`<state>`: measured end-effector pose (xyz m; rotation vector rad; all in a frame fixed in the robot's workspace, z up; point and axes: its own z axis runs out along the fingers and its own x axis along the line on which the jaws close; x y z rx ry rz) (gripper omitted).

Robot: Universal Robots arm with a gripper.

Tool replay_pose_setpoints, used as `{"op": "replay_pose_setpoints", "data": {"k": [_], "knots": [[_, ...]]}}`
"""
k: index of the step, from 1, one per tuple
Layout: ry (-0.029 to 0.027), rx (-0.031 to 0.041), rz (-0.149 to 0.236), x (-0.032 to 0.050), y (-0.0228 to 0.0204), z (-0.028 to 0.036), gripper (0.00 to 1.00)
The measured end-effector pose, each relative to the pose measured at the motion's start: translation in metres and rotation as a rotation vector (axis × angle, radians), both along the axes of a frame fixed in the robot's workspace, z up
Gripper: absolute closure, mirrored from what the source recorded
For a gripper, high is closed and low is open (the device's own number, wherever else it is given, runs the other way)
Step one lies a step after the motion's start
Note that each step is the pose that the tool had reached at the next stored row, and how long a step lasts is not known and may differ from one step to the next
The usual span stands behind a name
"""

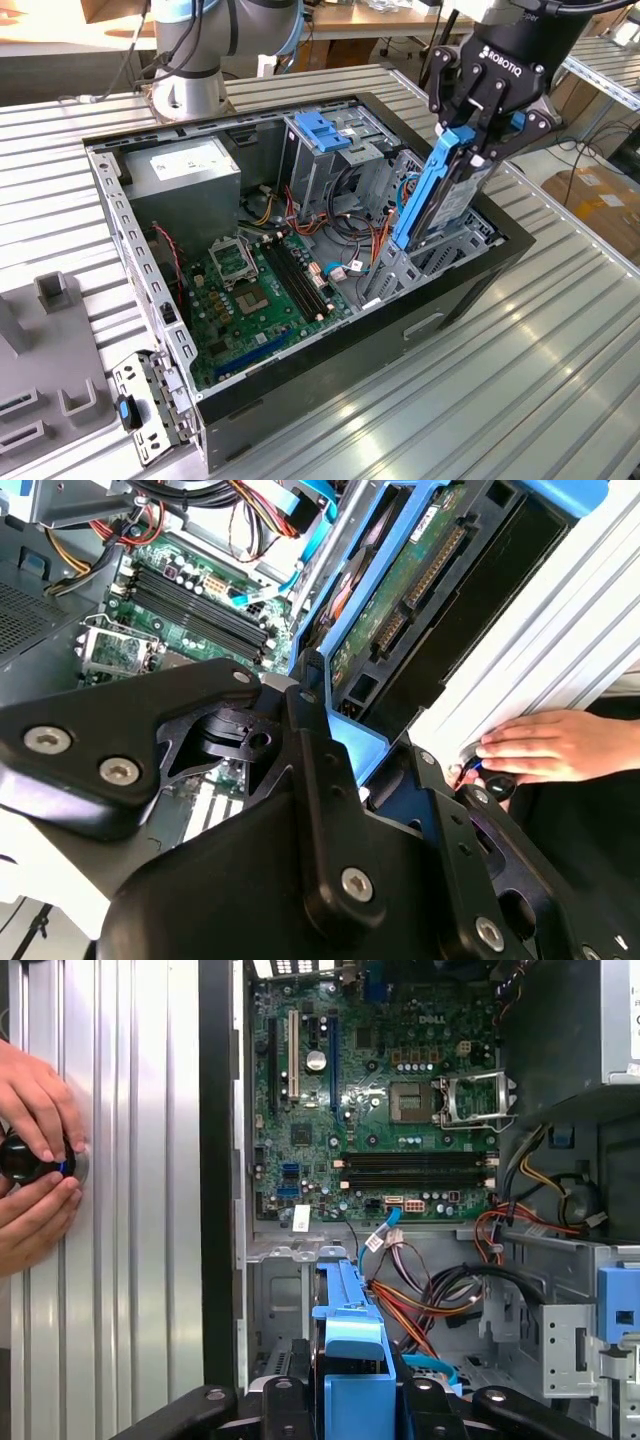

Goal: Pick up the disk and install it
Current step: 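Insert the disk into the insertion slot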

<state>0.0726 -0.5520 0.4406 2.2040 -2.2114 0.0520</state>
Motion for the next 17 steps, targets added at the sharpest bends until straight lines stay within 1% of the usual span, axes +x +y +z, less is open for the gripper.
{"op": "replay_pose_setpoints", "data": {"k": [8,10,17], "knots": [[0.0008,0.0,0.0,0.0,-0.0001,-0.0074,0.64],[0.0012,0.0001,0.0,0.0,-0.0002,-0.0118,0.64],[0.0019,0.0,0.0,0.0,-0.0004,-0.0223,0.64]]}}
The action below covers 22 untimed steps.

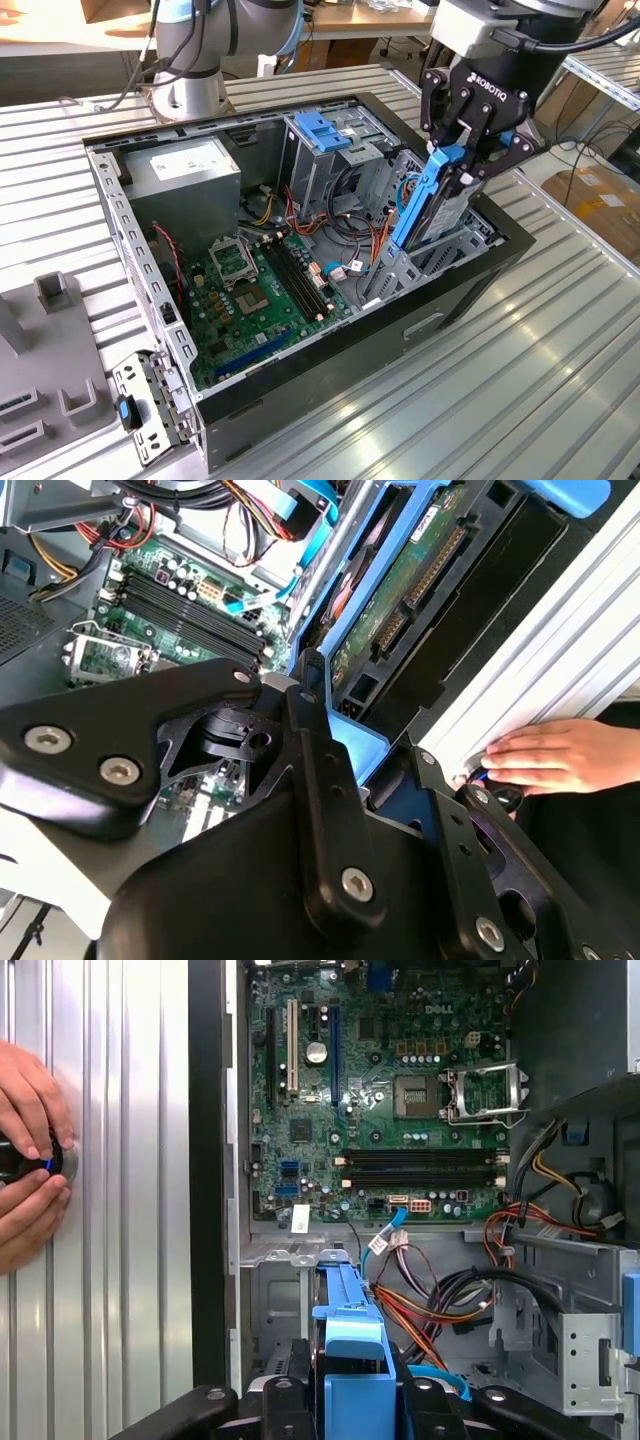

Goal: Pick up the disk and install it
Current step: 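Insert the disk into the insertion slot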

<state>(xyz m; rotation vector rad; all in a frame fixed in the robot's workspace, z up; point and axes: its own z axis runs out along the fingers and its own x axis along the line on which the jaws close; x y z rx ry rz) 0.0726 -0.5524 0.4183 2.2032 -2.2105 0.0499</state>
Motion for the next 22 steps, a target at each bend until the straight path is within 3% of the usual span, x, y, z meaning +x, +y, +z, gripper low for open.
{"op": "replay_pose_setpoints", "data": {"k": [14,15,16,19,22], "knots": [[0.0003,-0.0001,0.0,0.0,-0.0007,-0.0281,0.64],[0.0003,0.0,0.0,0.0,-0.0012,-0.0378,0.64],[0.0003,-0.0002,0.0,0.0,-0.0014,-0.0427,0.64],[0.0002,0.0,0.0,0.0,-0.0014,-0.0493,0.58],[0.0002,0.0,0.0,0.0005,-0.0017,-0.0547,0.76]]}}
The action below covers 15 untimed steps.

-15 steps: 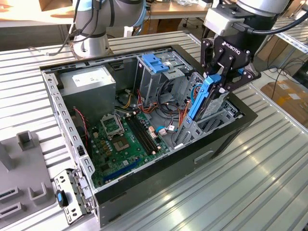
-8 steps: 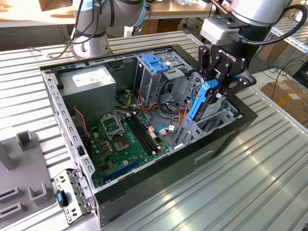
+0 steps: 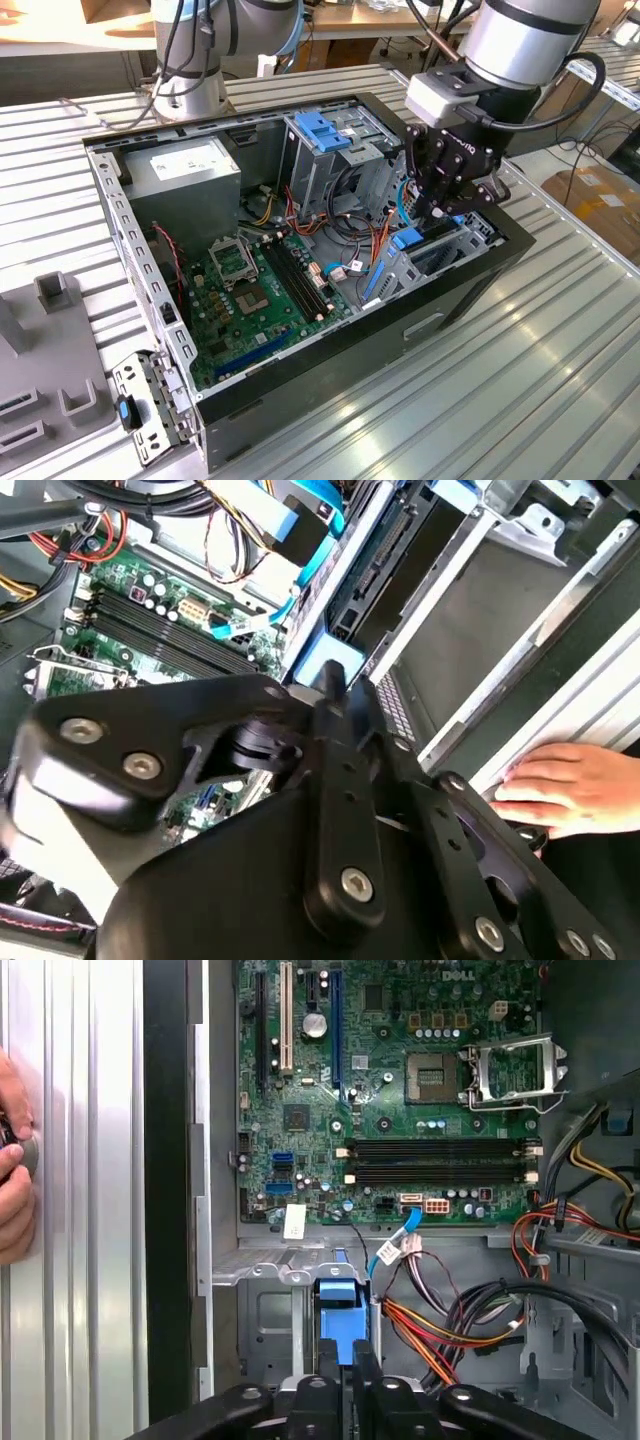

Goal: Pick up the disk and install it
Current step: 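Insert the disk into the insertion slot, then insert the first disk wire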

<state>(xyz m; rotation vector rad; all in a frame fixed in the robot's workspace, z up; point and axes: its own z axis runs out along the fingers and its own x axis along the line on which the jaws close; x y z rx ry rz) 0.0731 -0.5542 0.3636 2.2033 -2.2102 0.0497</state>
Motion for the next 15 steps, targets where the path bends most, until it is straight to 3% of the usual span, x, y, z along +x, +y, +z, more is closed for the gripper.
{"op": "replay_pose_setpoints", "data": {"k": [2,15], "knots": [[0.0,-0.0003,0.0,0.0004,0.0,-0.0004,0.89],[0.0,-0.0001,0.0,0.0004,0.0,-0.0008,0.89]]}}
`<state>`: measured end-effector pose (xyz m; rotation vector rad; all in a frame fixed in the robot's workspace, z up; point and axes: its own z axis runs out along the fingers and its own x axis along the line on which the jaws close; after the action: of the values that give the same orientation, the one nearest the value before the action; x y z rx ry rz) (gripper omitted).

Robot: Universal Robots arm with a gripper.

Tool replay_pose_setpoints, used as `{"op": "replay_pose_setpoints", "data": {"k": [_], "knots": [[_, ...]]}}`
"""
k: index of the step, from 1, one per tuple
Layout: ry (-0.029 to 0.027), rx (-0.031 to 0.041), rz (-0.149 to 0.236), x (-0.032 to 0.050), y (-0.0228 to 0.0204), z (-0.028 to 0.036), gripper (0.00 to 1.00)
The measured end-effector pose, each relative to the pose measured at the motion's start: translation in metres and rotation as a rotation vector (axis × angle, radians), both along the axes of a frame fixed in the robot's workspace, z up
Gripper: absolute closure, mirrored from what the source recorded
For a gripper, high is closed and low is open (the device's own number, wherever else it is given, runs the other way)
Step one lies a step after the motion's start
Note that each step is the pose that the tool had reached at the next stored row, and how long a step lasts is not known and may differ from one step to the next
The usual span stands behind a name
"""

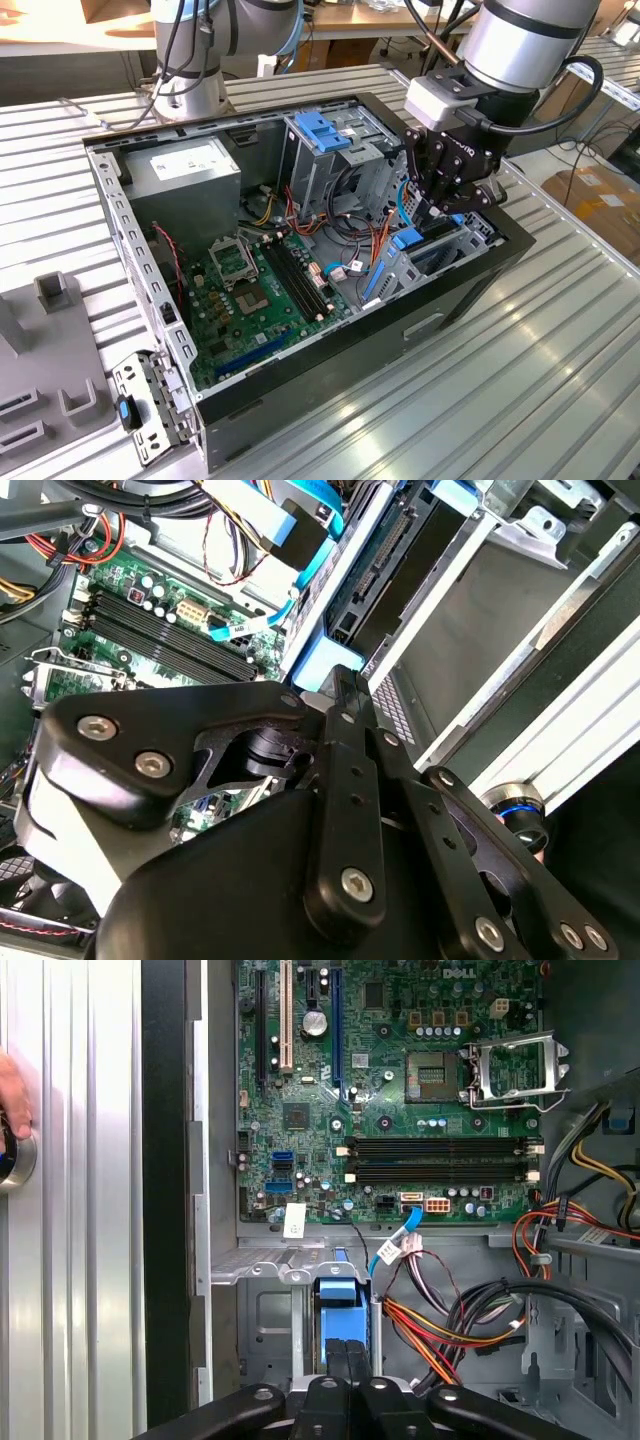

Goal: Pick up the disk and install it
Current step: 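Insert the first disk wire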

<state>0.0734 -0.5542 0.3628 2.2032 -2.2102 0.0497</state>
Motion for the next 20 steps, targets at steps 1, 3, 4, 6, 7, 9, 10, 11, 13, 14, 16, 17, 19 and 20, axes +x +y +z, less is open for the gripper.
{"op": "replay_pose_setpoints", "data": {"k": [1,3,4,6,7,9,10,11,13,14,16,17,19,20], "knots": [[0.0,0.0,0.0,0.0,0.0,0.0,0.89],[0.0,0.0,0.0,0.0,0.0,0.0,0.89],[0.0,0.0,0.0,0.0001,0.0,0.0,0.89],[0.0,0.0001,0.0,0.0016,0.0,-0.0001,0.89],[0.0,0.0,0.0,0.0039,-0.0001,-0.0001,0.89],[0.0,0.0,0.0,0.009,0.0,0.0,0.89],[0.0,0.0,0.0,0.0134,0.0,-0.0001,0.89],[0.0001,0.0,0.0,0.0194,0.0,-0.0001,0.89],[0.0011,-0.0001,0.0,0.0311,0.0,0.0,0.89],[0.0025,-0.0001,0.0,0.0368,0.0,0.0001,0.89],[0.0054,0.0,0.002,0.0444,0.0,0.0012,0.89],[0.0081,0.0,0.006,0.0475,0.0,0.0016,0.89],[0.0122,-0.0002,0.022,0.052,0.0,0.0028,0.89],[0.0142,-0.0001,0.037,0.0541,0.0,0.0038,0.89]]}}
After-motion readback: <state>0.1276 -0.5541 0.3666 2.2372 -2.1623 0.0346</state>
